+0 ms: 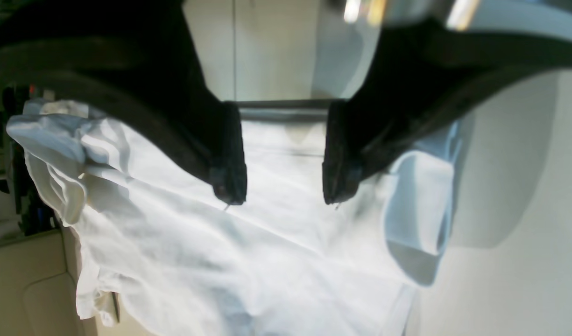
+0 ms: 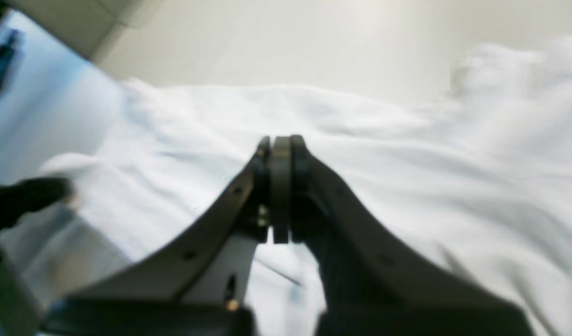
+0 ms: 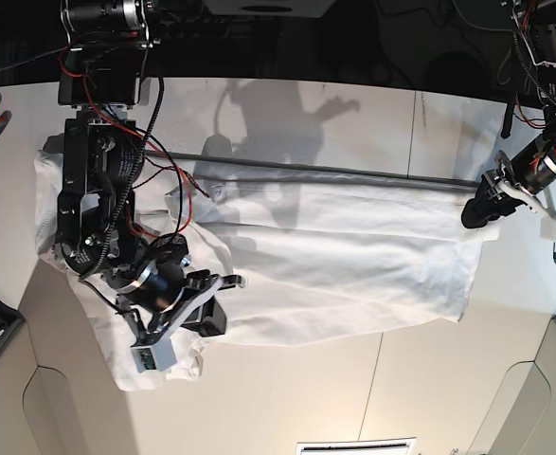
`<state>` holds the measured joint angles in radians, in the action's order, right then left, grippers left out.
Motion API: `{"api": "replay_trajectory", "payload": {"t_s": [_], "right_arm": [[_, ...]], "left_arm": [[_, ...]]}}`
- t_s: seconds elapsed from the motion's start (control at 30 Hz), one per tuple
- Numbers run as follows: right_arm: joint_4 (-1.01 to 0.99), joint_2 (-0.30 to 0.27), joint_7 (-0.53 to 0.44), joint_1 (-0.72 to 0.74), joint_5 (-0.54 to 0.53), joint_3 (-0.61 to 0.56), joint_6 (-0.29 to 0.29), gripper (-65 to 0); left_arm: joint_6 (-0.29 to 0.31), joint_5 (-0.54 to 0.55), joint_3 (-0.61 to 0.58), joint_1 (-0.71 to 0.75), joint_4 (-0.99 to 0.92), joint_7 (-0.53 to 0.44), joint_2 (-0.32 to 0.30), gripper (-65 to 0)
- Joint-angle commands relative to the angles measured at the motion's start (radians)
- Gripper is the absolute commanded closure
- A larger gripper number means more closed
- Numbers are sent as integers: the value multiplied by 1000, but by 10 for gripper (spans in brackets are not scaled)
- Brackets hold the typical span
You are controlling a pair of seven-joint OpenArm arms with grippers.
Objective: Layout the t-shirt on the table in an organized manner, then fold the t-shirt properly
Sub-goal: 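Press the right gripper onto the folded sleeve to flatten it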
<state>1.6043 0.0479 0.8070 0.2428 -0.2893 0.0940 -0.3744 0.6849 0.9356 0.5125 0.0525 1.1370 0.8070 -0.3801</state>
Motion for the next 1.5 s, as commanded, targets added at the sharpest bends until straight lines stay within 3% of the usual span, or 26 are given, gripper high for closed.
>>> {"api": "replay_trajectory", "payload": {"t_s": [0.0, 0.07, 0.27, 0.5, 0.6, 0.83, 1.03, 1.23, 1.47], "right_arm": [[53, -1, -14, 21, 37, 29, 29, 0], [130, -1, -13, 0, 116, 90, 87, 0], [268, -42, 3, -122, 143, 285, 117, 0], [253, -67, -1, -341, -11, 384, 113, 0], [217, -60, -29, -391, -80, 381, 80, 0], [28, -23, -78, -347, -161, 319, 67, 0], [-127, 1, -77, -249, -200, 146, -17, 0], [-140, 37, -77, -190, -197, -6, -78, 0], [-140, 37, -66, -116, -151, -50, -79, 0]], "left_arm": [[13, 21, 6, -11, 18, -18, -19, -303], [13, 21, 6, -11, 18, -18, -19, -303], [13, 21, 6, -17, 18, -18, -19, -303], [13, 25, 6, -25, 18, -23, -17, -303], [13, 26, 6, -36, 18, -22, -14, -303], [13, 24, 6, -50, 18, -21, -13, -303], [13, 24, 6, -50, 18, -17, -14, -303], [13, 23, 6, -49, 18, -16, -14, -303], [13, 19, 6, -50, 18, -14, -14, -303]]}}
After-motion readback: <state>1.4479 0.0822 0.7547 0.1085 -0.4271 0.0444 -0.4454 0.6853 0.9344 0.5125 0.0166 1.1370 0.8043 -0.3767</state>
